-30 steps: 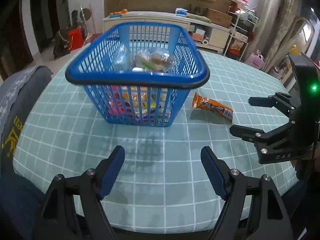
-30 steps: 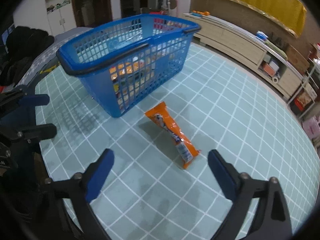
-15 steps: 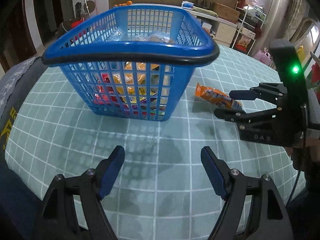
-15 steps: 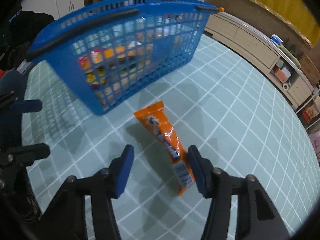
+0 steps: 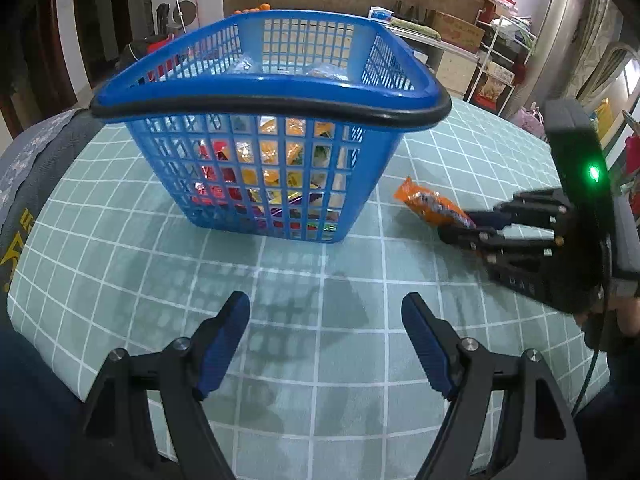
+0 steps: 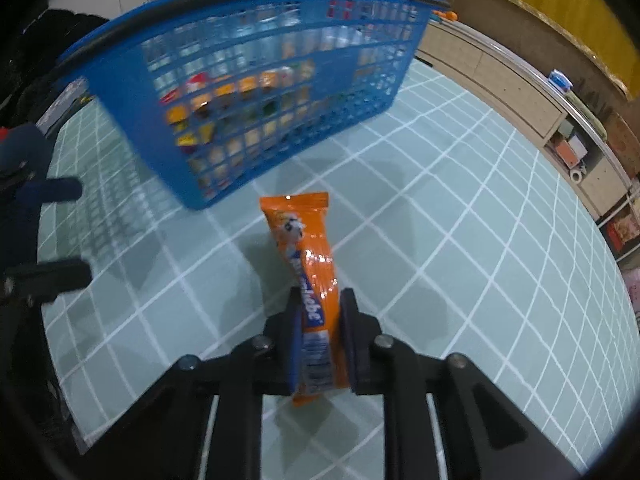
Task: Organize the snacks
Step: 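Grasp the orange stick snack with the right gripper and lift it, then carry the orange stick snack over the blue basket with the right gripper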
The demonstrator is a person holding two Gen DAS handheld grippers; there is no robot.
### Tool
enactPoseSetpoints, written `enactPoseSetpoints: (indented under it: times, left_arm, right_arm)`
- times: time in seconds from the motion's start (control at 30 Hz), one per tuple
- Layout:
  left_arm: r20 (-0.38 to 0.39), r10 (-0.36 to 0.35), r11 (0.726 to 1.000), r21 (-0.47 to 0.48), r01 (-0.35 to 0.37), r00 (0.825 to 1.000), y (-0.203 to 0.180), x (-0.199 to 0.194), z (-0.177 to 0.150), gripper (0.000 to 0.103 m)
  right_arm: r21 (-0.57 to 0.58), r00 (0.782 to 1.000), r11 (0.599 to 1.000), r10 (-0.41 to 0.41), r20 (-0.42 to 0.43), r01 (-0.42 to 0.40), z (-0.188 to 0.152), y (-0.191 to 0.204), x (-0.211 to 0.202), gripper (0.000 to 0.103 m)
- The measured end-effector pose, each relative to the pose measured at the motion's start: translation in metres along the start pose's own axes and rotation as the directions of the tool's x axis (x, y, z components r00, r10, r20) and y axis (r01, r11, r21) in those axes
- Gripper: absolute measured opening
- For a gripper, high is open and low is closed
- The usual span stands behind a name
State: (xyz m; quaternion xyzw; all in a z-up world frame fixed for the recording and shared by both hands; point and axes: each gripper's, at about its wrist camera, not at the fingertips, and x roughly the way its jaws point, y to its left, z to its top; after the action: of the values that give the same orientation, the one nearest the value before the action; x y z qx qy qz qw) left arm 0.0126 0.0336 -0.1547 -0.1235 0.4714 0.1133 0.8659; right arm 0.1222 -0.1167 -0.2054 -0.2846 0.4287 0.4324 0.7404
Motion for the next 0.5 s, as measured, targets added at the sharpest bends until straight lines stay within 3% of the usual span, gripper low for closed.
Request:
enactPoseSetpoints:
  times: [0.2,0.5]
  left_arm:
    - [0.016,-0.03,1.0,-0.006,0.03,0.999,0.006,-0.009,-0.004,0.077]
    - [0.068,-0.07,0.997,0.023,0.068,0.995,0.008,-0.034,-0.007,0.077]
  right_arm:
    - [0.025,0.999,0.999,0.035,0.009,-0.035,-0.01,0.024,-0.028,0.021]
    - [0.048,0.999,0.999,0.01,0.045,-0.012,-0.004,0.055,-0.061,0.021]
